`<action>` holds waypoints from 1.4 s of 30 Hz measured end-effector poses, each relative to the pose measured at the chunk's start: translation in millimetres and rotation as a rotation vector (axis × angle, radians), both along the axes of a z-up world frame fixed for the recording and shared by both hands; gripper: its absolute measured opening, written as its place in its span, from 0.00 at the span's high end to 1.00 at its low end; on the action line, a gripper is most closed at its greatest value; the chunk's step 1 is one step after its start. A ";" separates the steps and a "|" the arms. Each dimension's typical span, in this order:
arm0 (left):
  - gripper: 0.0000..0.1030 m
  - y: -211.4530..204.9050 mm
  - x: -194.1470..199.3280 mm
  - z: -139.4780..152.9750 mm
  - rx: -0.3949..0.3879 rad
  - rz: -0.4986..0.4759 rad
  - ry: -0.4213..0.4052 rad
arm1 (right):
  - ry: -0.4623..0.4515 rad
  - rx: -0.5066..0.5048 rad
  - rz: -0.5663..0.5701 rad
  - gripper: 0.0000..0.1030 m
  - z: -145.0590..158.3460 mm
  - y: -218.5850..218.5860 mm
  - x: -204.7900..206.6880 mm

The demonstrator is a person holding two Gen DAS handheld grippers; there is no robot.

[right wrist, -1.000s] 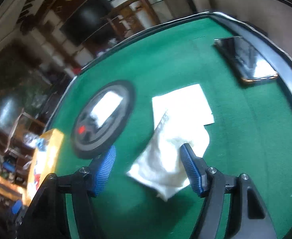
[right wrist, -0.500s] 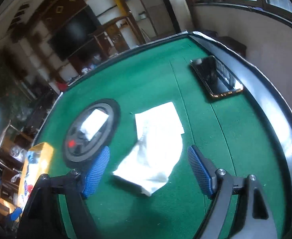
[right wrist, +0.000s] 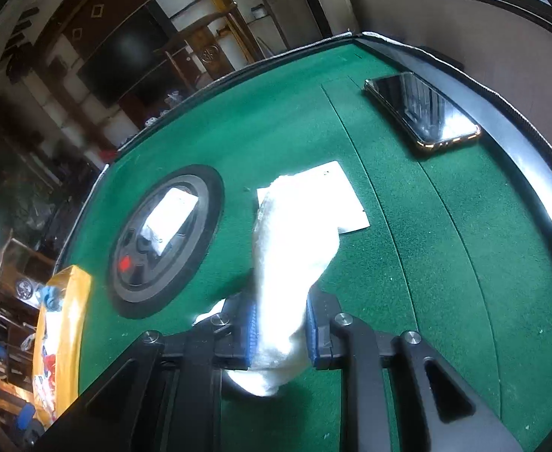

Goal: Organize soft objects
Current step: 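Carry white cloth bundle into the box with right tool and open it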

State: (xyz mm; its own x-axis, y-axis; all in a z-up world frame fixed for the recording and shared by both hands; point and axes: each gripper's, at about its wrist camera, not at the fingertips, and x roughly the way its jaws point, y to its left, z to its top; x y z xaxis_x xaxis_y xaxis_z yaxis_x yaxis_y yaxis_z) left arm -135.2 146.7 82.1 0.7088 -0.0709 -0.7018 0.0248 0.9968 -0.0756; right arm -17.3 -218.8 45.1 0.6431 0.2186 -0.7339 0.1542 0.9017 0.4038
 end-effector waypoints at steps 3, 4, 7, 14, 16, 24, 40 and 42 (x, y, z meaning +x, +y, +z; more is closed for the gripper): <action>0.29 20.7 -2.0 -0.7 -0.003 0.042 -0.003 | -0.049 0.013 0.061 0.82 23.6 17.5 -18.7; 0.29 28.5 -2.8 -0.9 -0.008 0.059 -0.004 | -0.062 0.016 0.092 0.82 31.4 27.1 -23.3; 0.29 53.9 -6.7 -1.4 -0.029 0.108 -0.011 | -0.098 0.012 0.193 0.82 54.0 68.3 -31.6; 0.29 133.8 -32.0 6.2 -0.075 0.295 -0.065 | -0.137 -0.023 0.470 0.82 79.5 191.2 -42.4; 0.29 154.4 -38.6 3.6 -0.075 0.349 -0.065 | -0.118 -0.011 0.547 0.82 75.5 226.2 -40.4; 0.29 202.7 -49.9 -24.7 -0.135 0.434 -0.025 | -0.035 -0.040 0.752 0.82 44.4 357.2 -21.6; 0.29 229.9 -43.6 -38.7 -0.158 0.431 -0.021 | 0.078 -0.195 0.776 0.62 -4.6 471.9 38.0; 0.29 231.3 -42.7 -39.8 -0.161 0.432 -0.018 | 0.043 -0.179 0.776 0.61 6.8 464.9 33.8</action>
State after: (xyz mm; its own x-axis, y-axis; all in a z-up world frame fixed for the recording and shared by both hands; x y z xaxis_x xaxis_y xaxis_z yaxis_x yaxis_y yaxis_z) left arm -177.9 377.9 42.3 0.7091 0.1268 -0.6936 -0.3878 0.8917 -0.2335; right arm 16.5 246.1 51.9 0.3259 0.4693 -0.8207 -0.5325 0.8084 0.2509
